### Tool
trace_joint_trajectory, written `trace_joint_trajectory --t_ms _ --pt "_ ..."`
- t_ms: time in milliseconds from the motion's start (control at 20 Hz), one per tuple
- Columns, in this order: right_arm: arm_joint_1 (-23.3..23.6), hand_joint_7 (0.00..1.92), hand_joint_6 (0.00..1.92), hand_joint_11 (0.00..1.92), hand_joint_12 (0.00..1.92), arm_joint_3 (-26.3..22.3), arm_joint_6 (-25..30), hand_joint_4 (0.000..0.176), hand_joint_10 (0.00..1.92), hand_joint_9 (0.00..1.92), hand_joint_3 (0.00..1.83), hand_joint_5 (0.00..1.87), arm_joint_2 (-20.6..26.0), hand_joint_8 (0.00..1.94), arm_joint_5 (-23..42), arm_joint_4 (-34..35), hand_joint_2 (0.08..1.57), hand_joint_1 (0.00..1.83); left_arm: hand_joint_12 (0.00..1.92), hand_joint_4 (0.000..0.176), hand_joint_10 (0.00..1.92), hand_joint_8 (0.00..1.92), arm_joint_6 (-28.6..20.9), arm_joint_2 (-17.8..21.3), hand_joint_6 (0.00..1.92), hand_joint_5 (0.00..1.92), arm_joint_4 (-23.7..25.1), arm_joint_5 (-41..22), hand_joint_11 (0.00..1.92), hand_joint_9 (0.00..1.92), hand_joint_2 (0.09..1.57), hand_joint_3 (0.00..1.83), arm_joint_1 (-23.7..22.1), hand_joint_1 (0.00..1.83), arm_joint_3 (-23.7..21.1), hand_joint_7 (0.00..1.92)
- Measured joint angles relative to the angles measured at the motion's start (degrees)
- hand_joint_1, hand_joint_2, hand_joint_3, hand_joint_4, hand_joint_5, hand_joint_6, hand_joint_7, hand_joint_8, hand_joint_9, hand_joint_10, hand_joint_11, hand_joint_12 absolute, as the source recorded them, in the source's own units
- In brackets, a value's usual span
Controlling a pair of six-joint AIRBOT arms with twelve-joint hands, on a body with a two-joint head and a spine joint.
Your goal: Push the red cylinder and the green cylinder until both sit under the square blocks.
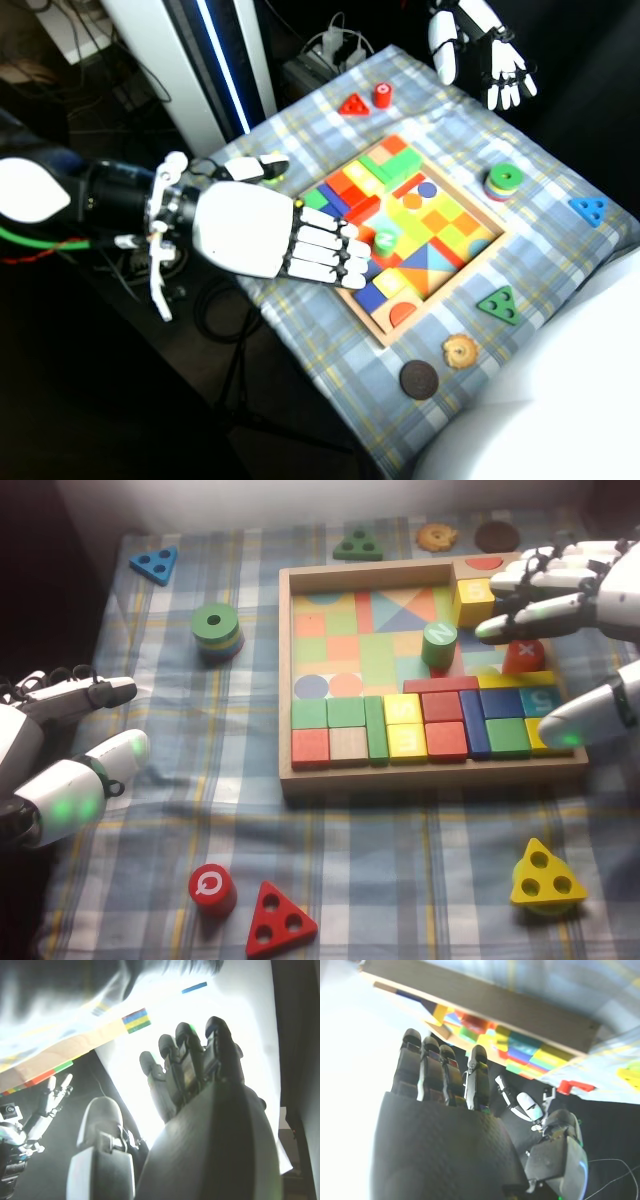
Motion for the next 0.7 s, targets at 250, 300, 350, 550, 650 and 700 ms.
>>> trace_joint_trajectory --t_ms 250,300,350,550,650,700 --pt "1.40 0.00 0.00 0.00 0.00 3.43 -0.20 0.129 0.00 0.00 0.00 0.23 -5.66 0.00 1.20 -0.04 0.81 0.00 0.06 0.062 0.00 0.00 -0.11 0.00 0.00 0.60 -0.04 0.02 0.00 0.32 1.23 0.00 0.00 0.44 0.00 0.48" --pt "1.42 0.00 0.00 0.00 0.00 4.22 -0.22 0.112 0.00 0.00 0.01 0.23 -6.47 0.00 1.38 0.02 0.82 0.00 0.06 0.063 0.00 0.00 -0.11 0.00 0.00 0.59 -0.07 0.00 0.00 0.32 1.23 0.00 0.02 0.44 0.00 0.49" --pt "1.42 0.00 0.00 0.00 0.00 4.63 -0.24 0.114 0.00 0.00 0.01 0.22 -6.71 0.00 1.42 0.24 0.84 0.00 0.06 0.064 0.00 0.00 -0.11 0.00 0.00 0.59 -0.02 0.02 0.00 0.32 1.23 0.00 0.00 0.43 0.00 0.48" --pt "1.55 0.00 0.00 0.00 0.00 5.86 -0.26 0.099 0.00 0.00 0.01 0.20 -7.23 0.00 1.16 0.68 0.85 0.00 0.03 0.052 0.00 0.00 -0.13 0.00 0.01 0.60 0.15 0.00 0.00 0.32 1.23 0.00 0.00 0.46 0.00 0.48" --pt "1.55 0.00 0.01 0.00 0.00 5.86 -0.26 0.103 0.00 0.00 0.01 0.21 -7.65 0.00 1.20 0.52 0.85 0.00 0.06 0.057 0.00 0.00 -0.11 0.00 0.00 0.59 0.09 0.02 0.00 0.32 1.24 0.00 0.00 0.44 0.00 0.49" --pt "1.55 0.00 0.01 0.00 0.00 5.86 -0.26 0.107 0.00 0.00 0.01 0.22 -7.80 0.00 1.20 0.57 0.85 0.00 0.09 0.050 0.01 0.00 -0.13 0.00 0.00 0.59 0.02 0.00 0.00 0.33 1.23 0.00 0.02 0.45 0.00 0.50"
